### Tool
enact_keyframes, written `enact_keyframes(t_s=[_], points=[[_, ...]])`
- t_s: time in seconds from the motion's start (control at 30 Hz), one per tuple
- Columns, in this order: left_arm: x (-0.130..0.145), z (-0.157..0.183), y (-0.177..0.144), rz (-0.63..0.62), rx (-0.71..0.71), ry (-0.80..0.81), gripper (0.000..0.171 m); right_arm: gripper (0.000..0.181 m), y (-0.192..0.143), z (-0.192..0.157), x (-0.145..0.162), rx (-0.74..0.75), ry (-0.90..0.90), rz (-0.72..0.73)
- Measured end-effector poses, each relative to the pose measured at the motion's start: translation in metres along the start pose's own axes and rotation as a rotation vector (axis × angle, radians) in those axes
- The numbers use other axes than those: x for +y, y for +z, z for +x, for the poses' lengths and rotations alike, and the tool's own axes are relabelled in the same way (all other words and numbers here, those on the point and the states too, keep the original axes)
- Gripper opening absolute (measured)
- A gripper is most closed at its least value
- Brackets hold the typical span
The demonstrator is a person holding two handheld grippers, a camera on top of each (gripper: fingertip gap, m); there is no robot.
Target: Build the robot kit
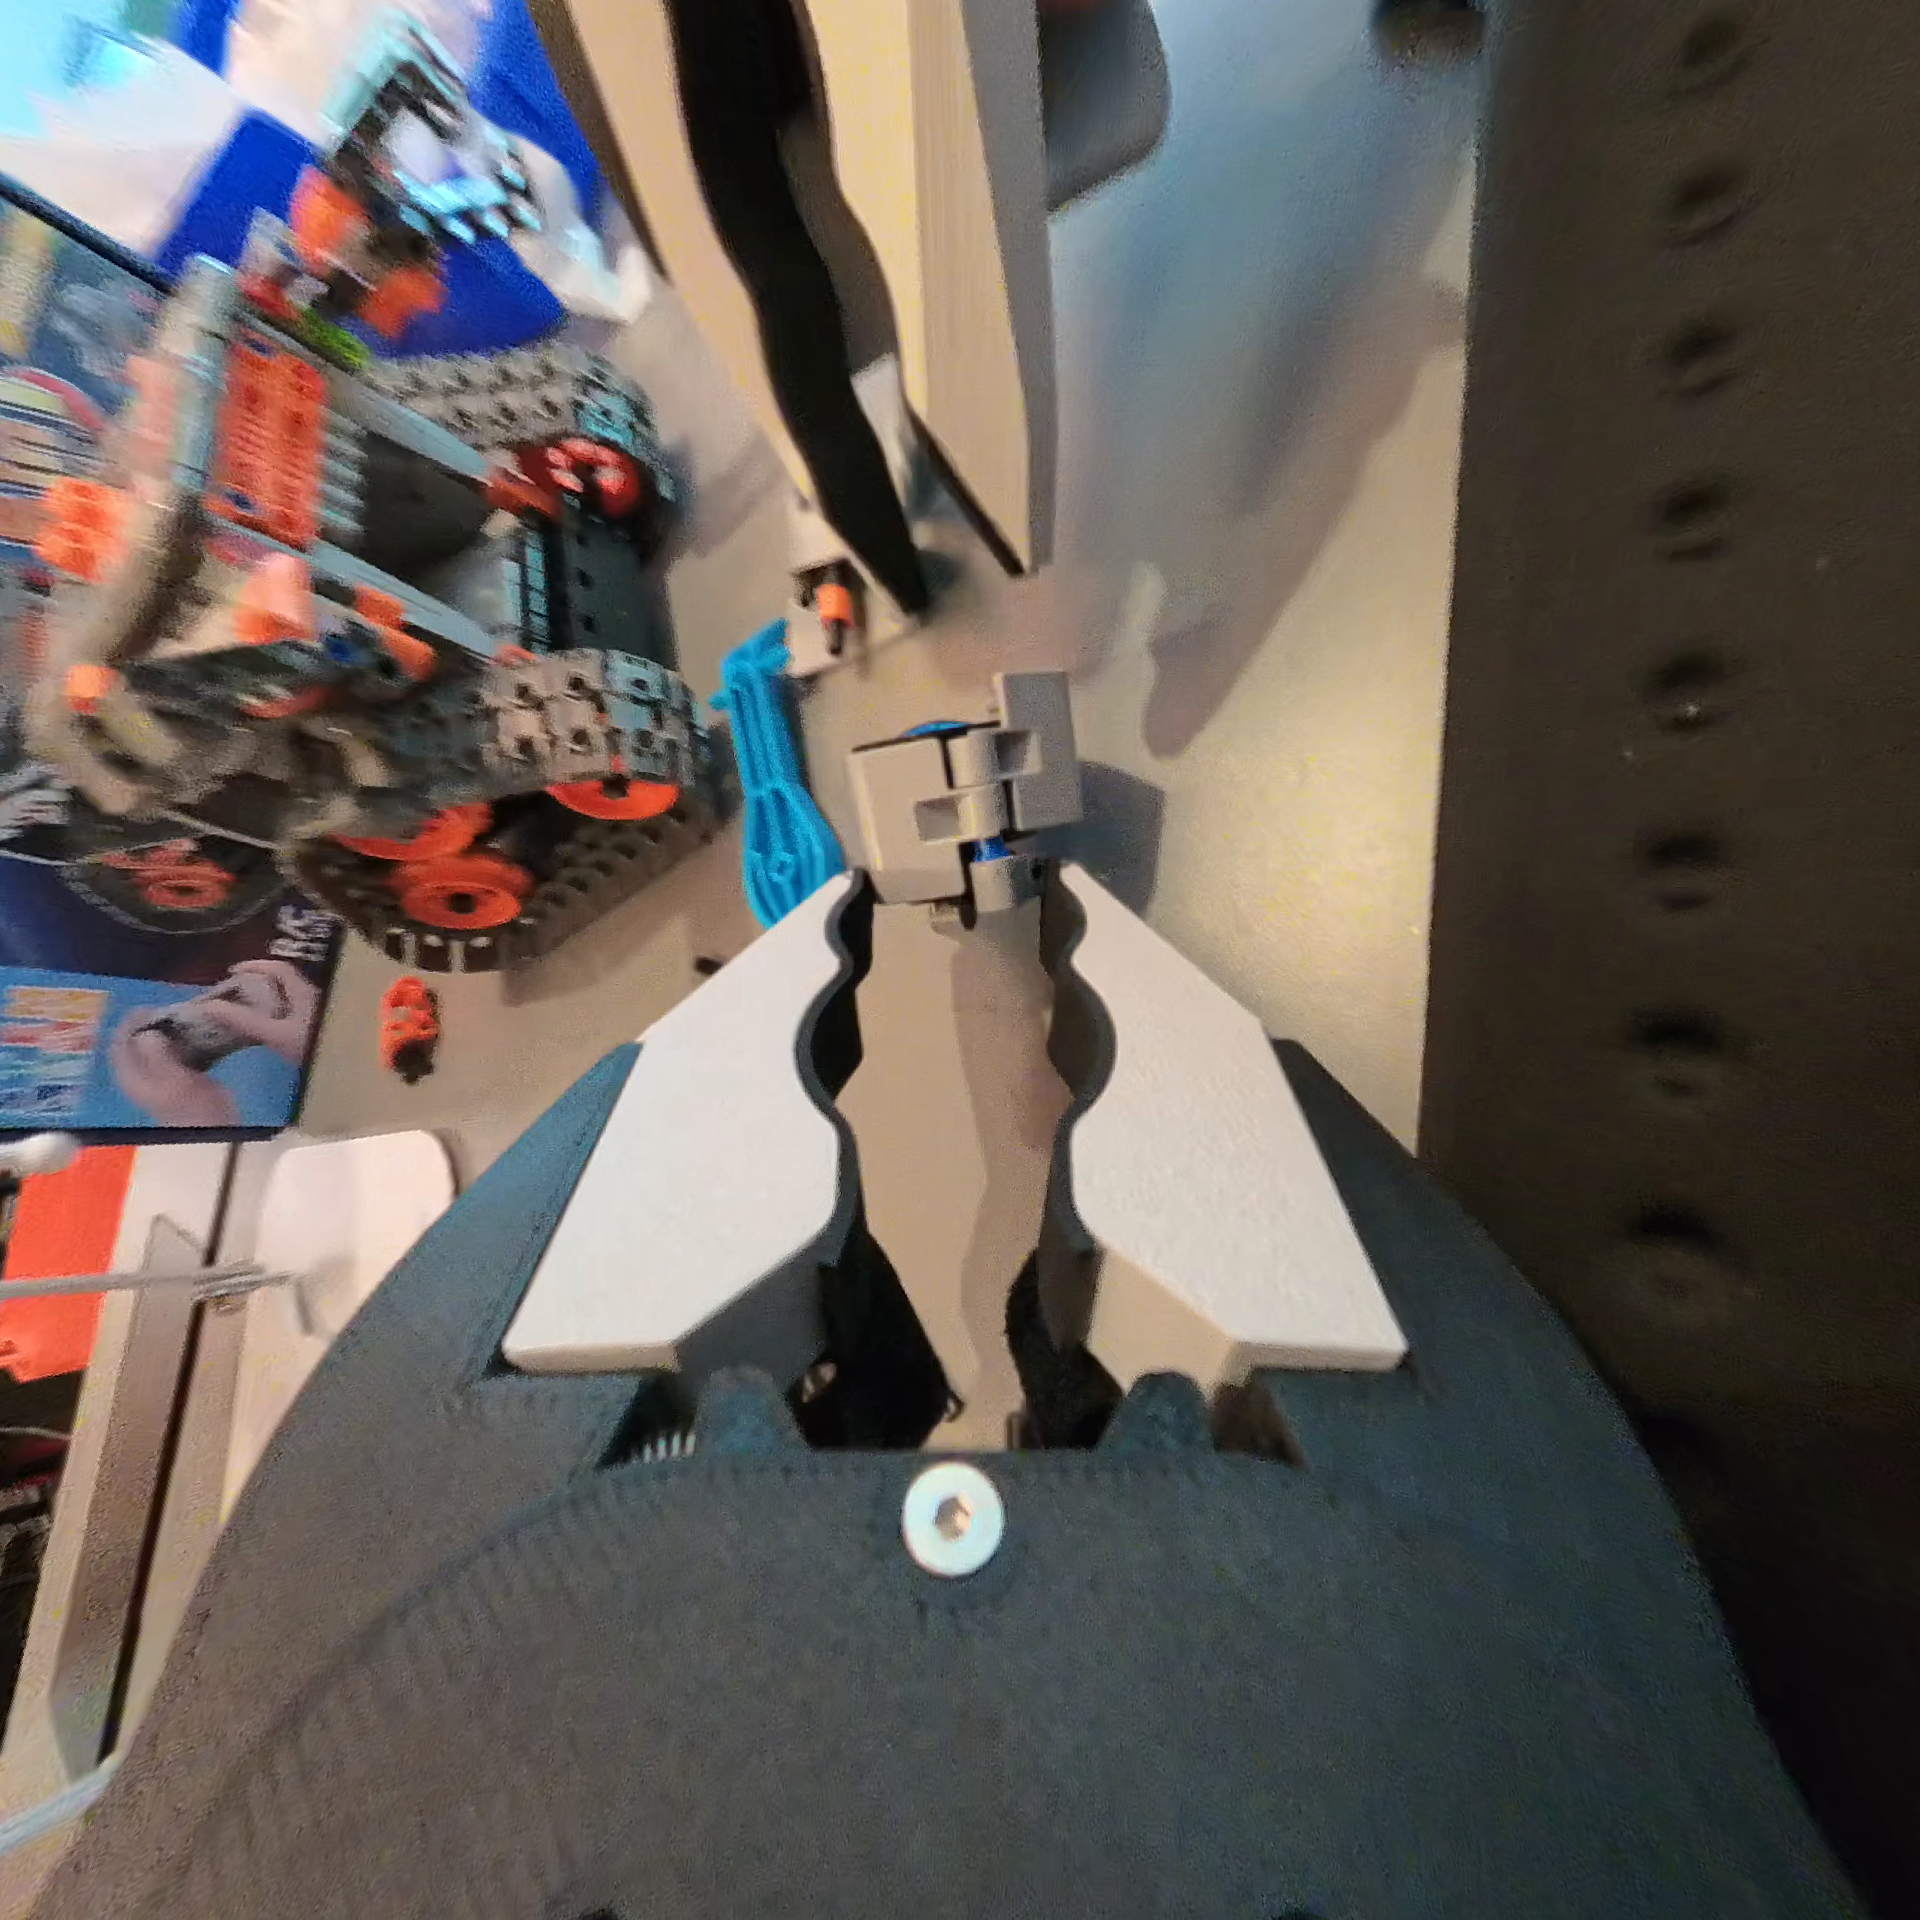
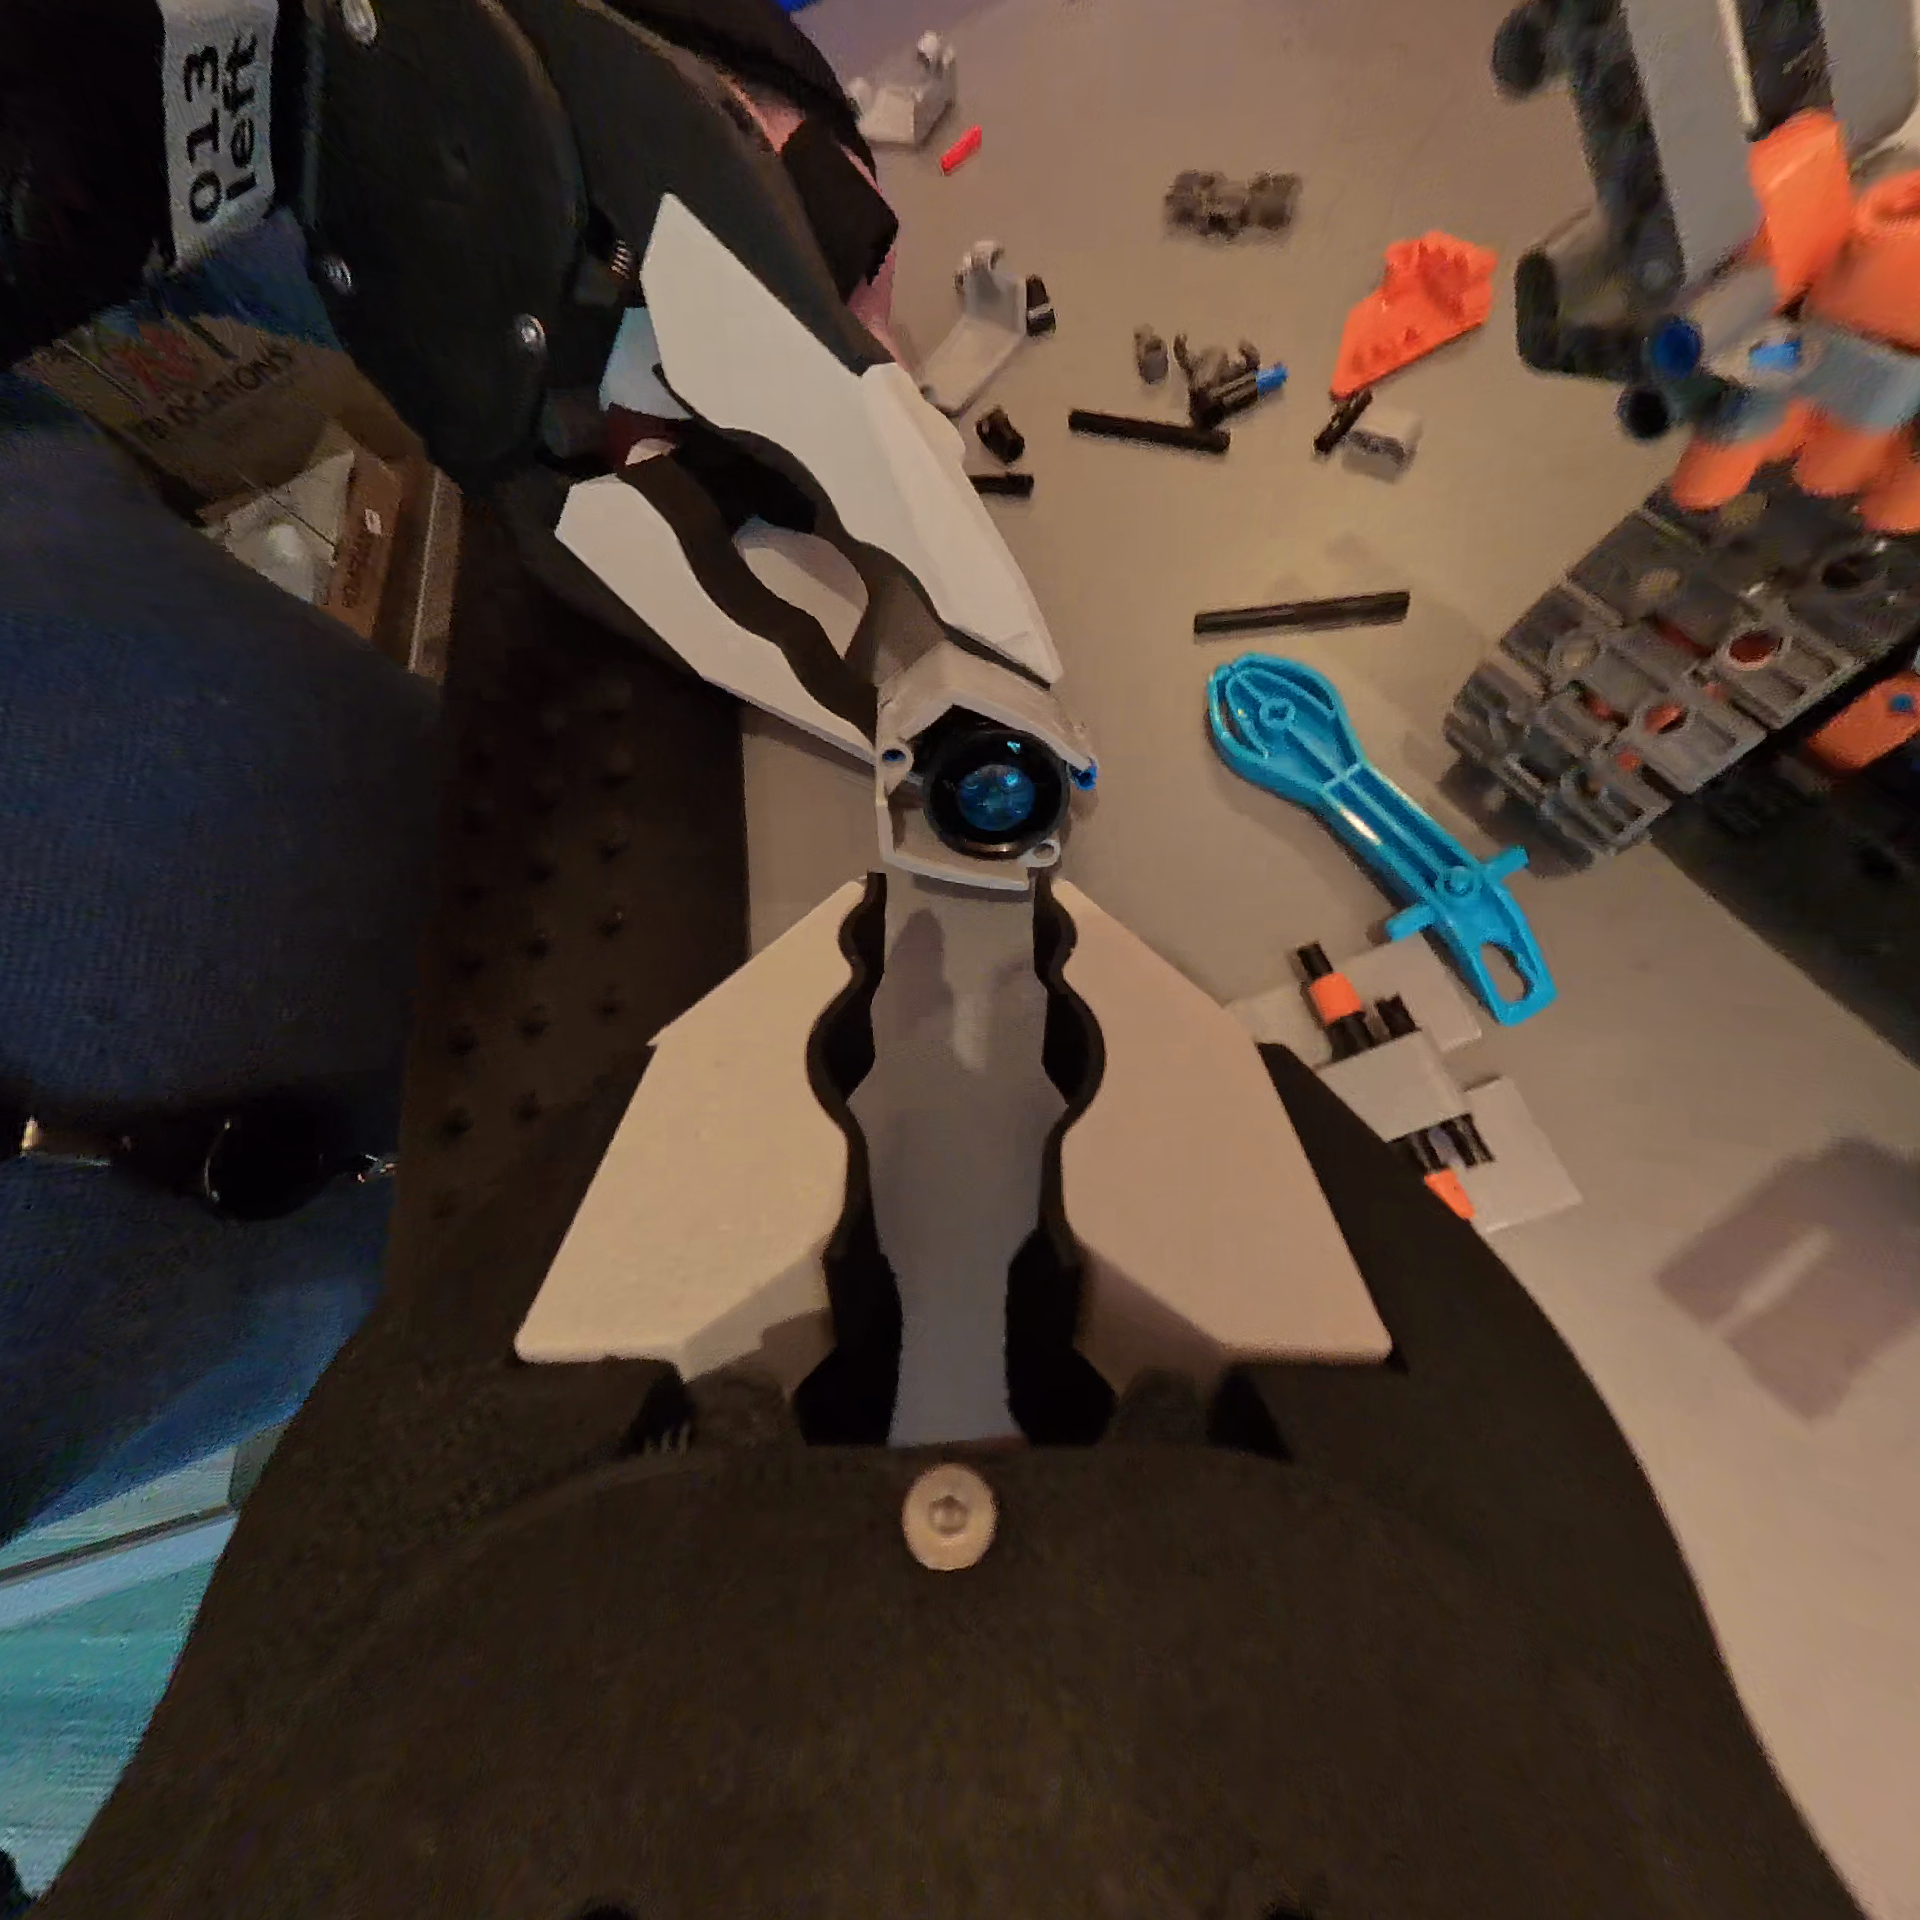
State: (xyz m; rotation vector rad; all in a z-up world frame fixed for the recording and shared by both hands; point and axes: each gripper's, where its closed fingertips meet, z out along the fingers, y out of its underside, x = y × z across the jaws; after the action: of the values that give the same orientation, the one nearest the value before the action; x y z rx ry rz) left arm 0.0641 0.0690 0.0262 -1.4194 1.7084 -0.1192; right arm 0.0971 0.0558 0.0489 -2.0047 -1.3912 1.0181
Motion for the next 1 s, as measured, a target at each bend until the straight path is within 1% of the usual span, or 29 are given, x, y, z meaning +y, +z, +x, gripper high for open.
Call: enact_keyframes(t_s=[0.03, 0.13, 0.23, 0.37, 0.47, 0.53, 0.63, 0.7, 0.77, 0.87, 0.9, 0.93, 1.0], points=[[0.004, 0.005, 0.002, -0.011, 0.025, 0.009, 0.03, 0.027, 0.001, 0.001, 0.004, 0.009, 0.0, -0.013], [0.004, 0.008, 0.003, -0.001, 0.073, -0.046, 0.031, 0.028, 0.008, 0.006, 0.019, 0.059, -0.019, -0.101], [0.009, 0.009, 0.0, -0.006, 0.109, -0.09, 0.031, 0.029, 0.016, 0.007, 0.025, 0.076, -0.04, -0.143], [0.016, 0.01, -0.005, -0.018, 0.157, -0.17, 0.031, 0.024, 0.026, 0.001, 0.02, 0.072, -0.083, -0.157], [0.021, 0.011, -0.009, -0.019, 0.188, -0.197, 0.031, 0.02, 0.033, -0.004, 0.011, 0.064, -0.108, -0.145], [0.025, 0.01, -0.012, -0.033, 0.211, -0.213, 0.035, 0.02, 0.036, -0.007, 0.007, 0.057, -0.124, -0.139], [0.031, 0.012, -0.017, -0.026, 0.293, -0.285, 0.043, 0.016, 0.038, -0.01, -0.001, 0.066, -0.16, -0.12], [0.031, 0.016, -0.02, -0.012, 0.325, -0.272, 0.037, 0.013, 0.041, -0.01, -0.001, 0.072, -0.161, -0.136], [0.033, 0.016, -0.022, -0.019, 0.324, -0.253, 0.038, 0.013, 0.042, -0.01, 0.003, 0.075, -0.165, -0.148], [0.043, 0.014, -0.03, -0.056, 0.354, -0.281, 0.061, 0.018, 0.039, -0.012, 0.007, 0.06, -0.153, -0.147], [0.043, 0.013, -0.033, -0.058, 0.364, -0.296, 0.063, 0.02, 0.039, -0.011, 0.008, 0.061, -0.145, -0.146], [0.039, 0.011, -0.035, -0.042, 0.357, -0.309, 0.066, 0.023, 0.04, -0.011, 0.011, 0.056, -0.139, -0.161], [0.021, 0.014, -0.04, 0.012, 0.377, -0.318, 0.071, 0.022, 0.043, -0.013, 0.016, 0.041, -0.126, -0.182]])
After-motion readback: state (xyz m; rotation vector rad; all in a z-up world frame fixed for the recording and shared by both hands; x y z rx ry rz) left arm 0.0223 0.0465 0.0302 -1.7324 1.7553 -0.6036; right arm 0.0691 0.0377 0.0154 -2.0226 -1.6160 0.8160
